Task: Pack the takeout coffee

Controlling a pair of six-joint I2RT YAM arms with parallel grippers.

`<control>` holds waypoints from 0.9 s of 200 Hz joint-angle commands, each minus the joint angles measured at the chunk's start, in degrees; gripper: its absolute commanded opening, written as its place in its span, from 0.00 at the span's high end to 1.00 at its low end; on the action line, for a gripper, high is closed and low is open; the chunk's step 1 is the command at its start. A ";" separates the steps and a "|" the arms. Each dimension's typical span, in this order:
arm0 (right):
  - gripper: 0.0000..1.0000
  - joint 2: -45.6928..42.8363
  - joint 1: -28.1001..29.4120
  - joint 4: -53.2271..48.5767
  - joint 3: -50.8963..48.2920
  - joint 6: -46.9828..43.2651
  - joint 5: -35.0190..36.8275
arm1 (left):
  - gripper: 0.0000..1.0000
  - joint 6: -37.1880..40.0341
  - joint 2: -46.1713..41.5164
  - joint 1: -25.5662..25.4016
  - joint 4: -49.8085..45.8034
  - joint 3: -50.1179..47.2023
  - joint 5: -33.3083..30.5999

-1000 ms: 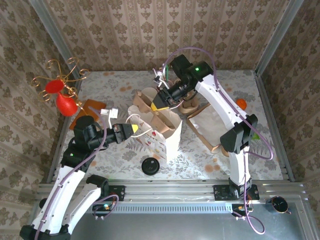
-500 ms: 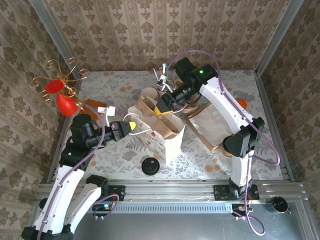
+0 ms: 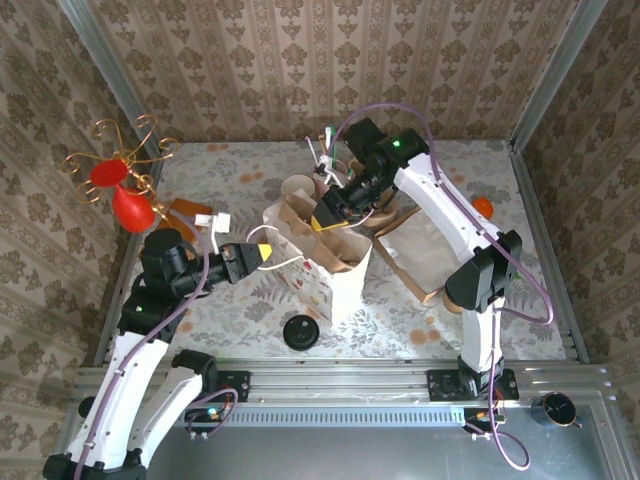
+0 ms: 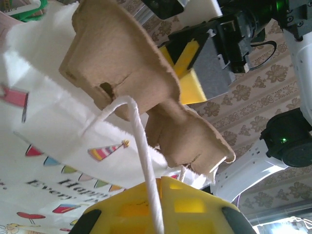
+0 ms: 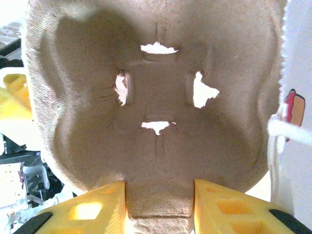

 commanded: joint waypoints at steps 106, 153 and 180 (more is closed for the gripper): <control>0.64 -0.05 9.58 -6.66 7.12 -0.55 26.46 | 1.00 0.91 -0.24 0.62 0.69 0.56 0.59; 0.63 0.77 13.65 -7.79 9.06 -1.43 33.27 | 1.00 0.52 -0.06 0.61 1.11 0.37 0.49; 0.63 1.58 15.79 -8.11 10.96 -1.25 41.41 | 1.00 0.63 -0.65 0.62 0.22 0.54 0.30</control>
